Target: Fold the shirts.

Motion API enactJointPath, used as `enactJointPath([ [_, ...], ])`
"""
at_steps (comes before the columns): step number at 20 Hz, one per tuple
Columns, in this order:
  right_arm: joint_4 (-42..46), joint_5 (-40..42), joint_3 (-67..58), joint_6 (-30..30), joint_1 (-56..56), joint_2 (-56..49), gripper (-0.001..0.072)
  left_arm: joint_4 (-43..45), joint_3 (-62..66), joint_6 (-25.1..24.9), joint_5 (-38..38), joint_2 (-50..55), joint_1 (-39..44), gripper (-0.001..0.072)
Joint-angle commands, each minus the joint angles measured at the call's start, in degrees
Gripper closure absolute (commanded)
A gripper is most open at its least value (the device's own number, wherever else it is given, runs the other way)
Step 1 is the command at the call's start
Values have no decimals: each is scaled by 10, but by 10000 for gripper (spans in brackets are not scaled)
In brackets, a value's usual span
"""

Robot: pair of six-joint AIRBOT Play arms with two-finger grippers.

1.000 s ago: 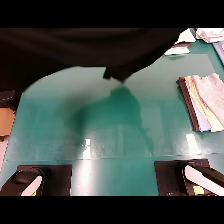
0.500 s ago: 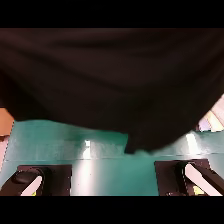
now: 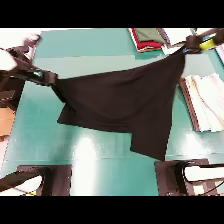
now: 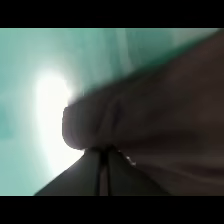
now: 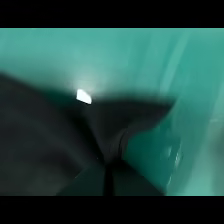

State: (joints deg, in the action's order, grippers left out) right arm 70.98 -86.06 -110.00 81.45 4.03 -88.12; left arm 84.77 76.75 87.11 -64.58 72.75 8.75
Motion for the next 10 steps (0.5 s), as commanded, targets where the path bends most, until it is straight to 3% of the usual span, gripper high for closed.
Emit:
enactJointPath([
  [1,36,25,-1,7,-26,-96,694,3,-17,-6,107,85,0,679],
  [2,36,38,-1,7,-26,-104,694,3,-17,-6,125,89,-1,654],
  [3,36,46,-1,7,-26,-108,662,4,-15,-6,131,89,-1,373],
  [4,36,52,-2,6,-23,-108,399,9,-7,-6,128,89,-1,132],
  [5,36,50,-3,6,-16,-107,260,18,7,-6,109,88,-3,131],
  [8,28,-21,-23,0,7,-98,265,22,56,-6,-5,77,-34,131],
  [10,-11,-49,10,-16,26,-69,334,13,37,-6,-60,49,-72,132],
])
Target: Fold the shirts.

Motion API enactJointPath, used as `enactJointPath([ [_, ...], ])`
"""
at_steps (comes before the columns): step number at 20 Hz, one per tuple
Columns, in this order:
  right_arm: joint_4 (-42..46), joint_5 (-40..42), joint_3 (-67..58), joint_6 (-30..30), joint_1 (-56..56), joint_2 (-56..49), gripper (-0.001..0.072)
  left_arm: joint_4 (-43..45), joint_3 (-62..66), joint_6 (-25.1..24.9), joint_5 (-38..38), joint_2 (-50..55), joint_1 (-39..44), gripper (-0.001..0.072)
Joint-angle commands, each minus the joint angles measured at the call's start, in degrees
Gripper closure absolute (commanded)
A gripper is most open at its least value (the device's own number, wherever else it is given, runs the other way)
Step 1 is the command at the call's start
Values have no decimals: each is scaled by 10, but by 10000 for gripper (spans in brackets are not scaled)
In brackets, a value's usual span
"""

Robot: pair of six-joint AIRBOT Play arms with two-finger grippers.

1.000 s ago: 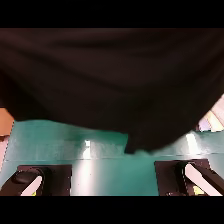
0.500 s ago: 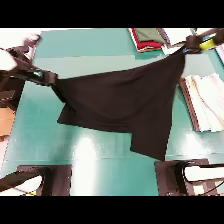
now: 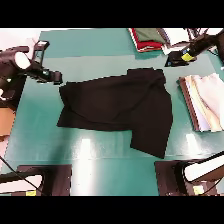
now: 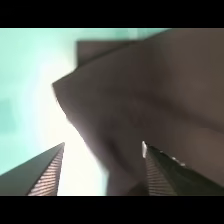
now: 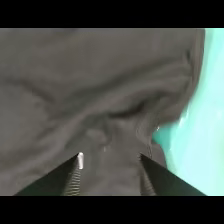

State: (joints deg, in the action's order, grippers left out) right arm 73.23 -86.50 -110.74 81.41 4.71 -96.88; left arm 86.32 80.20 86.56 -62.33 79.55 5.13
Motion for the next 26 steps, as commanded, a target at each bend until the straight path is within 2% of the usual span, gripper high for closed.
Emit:
enactJointPath([
  [1,-60,-40,51,-23,31,43,334,-7,-26,0,-97,-38,-55,132],
  [4,-120,-34,160,-35,56,117,334,-33,-156,0,-104,-99,-102,132],
  [7,-138,-7,248,-41,56,185,334,-105,-283,-2,-85,-130,-140,132],
  [9,-137,28,292,-45,47,222,334,-159,-336,-27,-68,-130,-151,132],
  [12,-136,71,336,-45,28,259,334,-178,-370,-33,-42,-130,-150,132],
  [15,-137,75,343,-45,9,267,335,-183,-389,-33,-26,-130,-150,132],
  [18,-137,75,344,-45,1,267,334,-239,-407,-63,-13,-130,-150,134],
  [19,-137,75,344,-45,1,267,334,-255,-412,-72,-3,-130,-147,183],
  [24,-137,66,344,-45,1,267,334,-256,-413,-56,52,-130,-110,185],
  [26,-137,61,344,-45,2,267,334,-256,-413,-56,59,-130,-100,463],
])
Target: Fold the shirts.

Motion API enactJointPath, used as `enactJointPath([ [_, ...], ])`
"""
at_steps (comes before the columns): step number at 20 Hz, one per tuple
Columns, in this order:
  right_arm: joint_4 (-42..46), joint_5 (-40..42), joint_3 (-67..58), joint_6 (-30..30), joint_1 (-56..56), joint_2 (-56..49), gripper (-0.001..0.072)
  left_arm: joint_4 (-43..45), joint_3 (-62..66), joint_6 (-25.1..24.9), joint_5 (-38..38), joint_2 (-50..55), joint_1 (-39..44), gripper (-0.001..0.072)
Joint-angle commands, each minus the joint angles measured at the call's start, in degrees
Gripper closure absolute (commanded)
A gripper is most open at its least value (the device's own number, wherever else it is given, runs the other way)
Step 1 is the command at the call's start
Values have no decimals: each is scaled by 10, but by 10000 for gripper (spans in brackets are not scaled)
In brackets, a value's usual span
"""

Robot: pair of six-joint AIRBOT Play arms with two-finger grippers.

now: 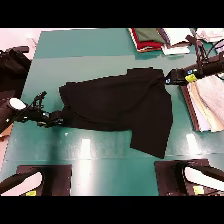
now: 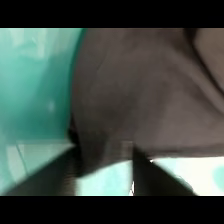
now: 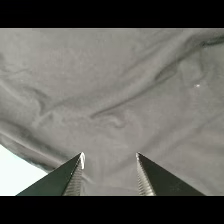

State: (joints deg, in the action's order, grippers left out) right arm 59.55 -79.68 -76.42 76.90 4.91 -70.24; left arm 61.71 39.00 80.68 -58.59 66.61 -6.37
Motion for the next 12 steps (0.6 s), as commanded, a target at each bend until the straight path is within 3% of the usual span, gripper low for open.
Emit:
enactJointPath([
  [1,2,-10,0,0,0,1,334,-14,0,3,21,-1,15,640],
  [2,3,-18,0,0,3,1,334,-12,4,3,18,-2,15,681],
  [5,18,-49,21,0,38,8,334,9,29,3,-10,-30,15,681],
  [9,84,-27,172,0,147,59,329,38,40,3,-10,-101,15,681],
  [10,76,-12,214,0,185,62,304,38,40,3,-12,-107,15,681],
  [11,74,-3,248,0,220,57,221,37,39,3,-14,-108,15,681],
  [12,74,2,279,0,249,47,212,37,39,3,-15,-108,15,681],
])
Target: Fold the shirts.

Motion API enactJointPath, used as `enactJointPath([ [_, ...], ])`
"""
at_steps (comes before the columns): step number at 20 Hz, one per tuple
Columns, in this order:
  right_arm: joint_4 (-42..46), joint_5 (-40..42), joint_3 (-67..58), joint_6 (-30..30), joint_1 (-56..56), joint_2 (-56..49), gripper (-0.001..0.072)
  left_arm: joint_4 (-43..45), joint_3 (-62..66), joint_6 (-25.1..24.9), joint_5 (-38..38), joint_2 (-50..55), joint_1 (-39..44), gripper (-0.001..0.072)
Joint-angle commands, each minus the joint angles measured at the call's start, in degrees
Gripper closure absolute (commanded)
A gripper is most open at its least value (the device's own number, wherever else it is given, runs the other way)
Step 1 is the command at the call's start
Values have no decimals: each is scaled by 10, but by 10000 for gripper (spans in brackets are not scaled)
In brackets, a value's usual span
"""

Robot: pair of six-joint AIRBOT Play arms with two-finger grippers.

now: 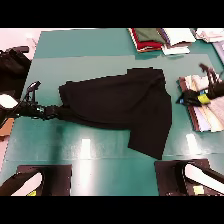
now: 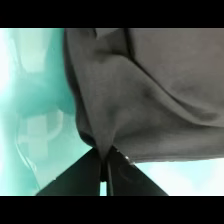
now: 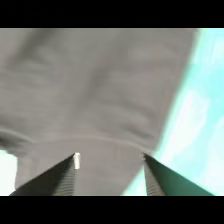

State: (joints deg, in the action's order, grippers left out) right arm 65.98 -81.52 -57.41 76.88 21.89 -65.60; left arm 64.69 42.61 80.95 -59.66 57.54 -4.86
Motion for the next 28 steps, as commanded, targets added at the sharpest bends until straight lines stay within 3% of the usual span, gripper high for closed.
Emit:
enactJointPath([
  [1,0,20,112,-1,99,-13,212,7,3,0,-3,-18,0,680],
  [4,-87,36,168,-50,115,-56,263,7,3,0,2,-18,0,680],
  [9,-127,104,181,-56,23,-90,297,4,3,1,0,-18,0,680],
  [11,-119,122,168,-60,-26,-89,549,-1,3,1,-1,-18,0,680],
  [12,-120,126,158,-72,-49,-87,648,-9,3,1,-3,-18,0,680],
  [13,-120,126,143,-83,-69,-80,693,-12,6,1,-6,-20,0,680],
  [17,-120,113,15,-84,-107,12,694,-4,91,28,-15,-89,0,681],
  [24,-110,163,-376,-82,-106,193,694,0,493,31,13,-225,0,681],
  [28,30,149,-502,6,-106,237,694,23,658,50,18,-231,-1,682],
])
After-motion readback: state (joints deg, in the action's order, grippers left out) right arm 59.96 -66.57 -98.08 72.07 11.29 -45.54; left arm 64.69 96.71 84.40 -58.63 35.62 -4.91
